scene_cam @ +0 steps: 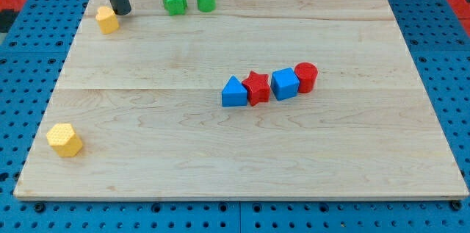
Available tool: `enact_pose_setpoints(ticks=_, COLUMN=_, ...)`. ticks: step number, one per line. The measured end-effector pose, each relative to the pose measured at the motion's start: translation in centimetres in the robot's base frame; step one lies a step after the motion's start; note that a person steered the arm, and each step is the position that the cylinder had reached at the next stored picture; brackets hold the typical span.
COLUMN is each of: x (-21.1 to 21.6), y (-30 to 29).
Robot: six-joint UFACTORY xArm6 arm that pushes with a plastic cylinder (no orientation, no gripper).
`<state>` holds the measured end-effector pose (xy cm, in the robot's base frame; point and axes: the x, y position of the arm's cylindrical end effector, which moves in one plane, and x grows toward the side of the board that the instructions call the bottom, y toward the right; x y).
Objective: Push the yellow heart into the yellow hexagon
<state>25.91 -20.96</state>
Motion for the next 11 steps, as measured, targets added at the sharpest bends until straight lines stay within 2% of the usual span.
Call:
enact_pose_setpoints(ticks=2, x=0.2, y=-0.3)
enact_pose_setpoints(ticks=5, x=-0.5, y=-6.7)
enact_pose_setpoints(ticks=6, x=1.8, y=-9.4)
enact_pose_setpoints(ticks=8, x=7.1, y=-5.4)
enact_pose_setpoints(ticks=11, x=0.2, y=-8.2)
